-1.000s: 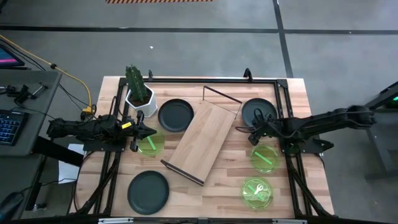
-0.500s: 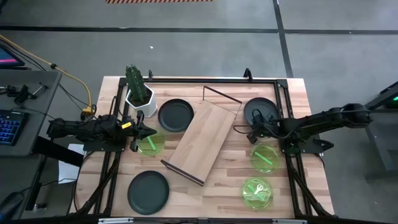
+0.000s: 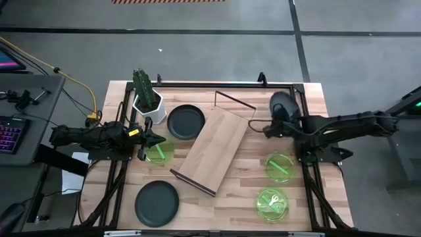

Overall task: Place and stack plates onto a shelf
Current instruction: Put the top right black plate on the shelf

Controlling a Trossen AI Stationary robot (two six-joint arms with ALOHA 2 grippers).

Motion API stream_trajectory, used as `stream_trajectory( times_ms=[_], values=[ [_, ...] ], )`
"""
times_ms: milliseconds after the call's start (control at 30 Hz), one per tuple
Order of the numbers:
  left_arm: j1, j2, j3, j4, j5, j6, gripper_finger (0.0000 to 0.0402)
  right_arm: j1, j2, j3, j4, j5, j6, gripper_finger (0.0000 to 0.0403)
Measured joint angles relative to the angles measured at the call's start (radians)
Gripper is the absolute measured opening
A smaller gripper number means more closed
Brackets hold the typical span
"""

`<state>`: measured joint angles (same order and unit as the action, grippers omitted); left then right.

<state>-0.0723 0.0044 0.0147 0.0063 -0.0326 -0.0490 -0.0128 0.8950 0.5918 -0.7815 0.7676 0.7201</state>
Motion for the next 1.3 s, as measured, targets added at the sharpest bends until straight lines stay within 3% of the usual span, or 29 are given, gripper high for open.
stream_trajectory(
  times_ms=[200, 333, 500, 600, 800, 967, 1300],
  values=[
    [0.000, 0.000, 0.000, 0.000, 0.000, 0.000, 0.0000, -0.001, -0.019, 0.134, 0.024, 0.108, -0.196, 0.0001],
    [0.000, 0.000, 0.000, 0.000, 0.000, 0.000, 0.0000, -0.001, -0.015, 0.210, 0.225, 0.129, -0.479, 0.0001],
    [0.000, 0.000, 0.000, 0.000, 0.000, 0.000, 0.0000, -0.001, 0.053, 0.257, 0.606, -0.089, -0.847, 0.0001],
    [0.000, 0.000, 0.000, 0.000, 0.000, 0.000, 0.0000, 0.007, 0.152, 0.287, 0.696, -0.221, -0.949, 0.0000],
    [0.000, 0.000, 0.000, 0.000, 0.000, 0.000, 0.0000, 0.086, 0.410, 0.362, 0.687, -0.402, -1.078, 0.0000],
    [0.000, 0.000, 0.000, 0.000, 0.000, 0.000, 0.0000, 0.152, 0.562, 0.423, 0.651, -0.446, -1.105, 0.0000],
    [0.000, 0.000, 0.000, 0.000, 0.000, 0.000, 0.0000, 0.162, 0.742, 0.436, 0.522, -0.468, -0.948, 0.0000]
  ],
)
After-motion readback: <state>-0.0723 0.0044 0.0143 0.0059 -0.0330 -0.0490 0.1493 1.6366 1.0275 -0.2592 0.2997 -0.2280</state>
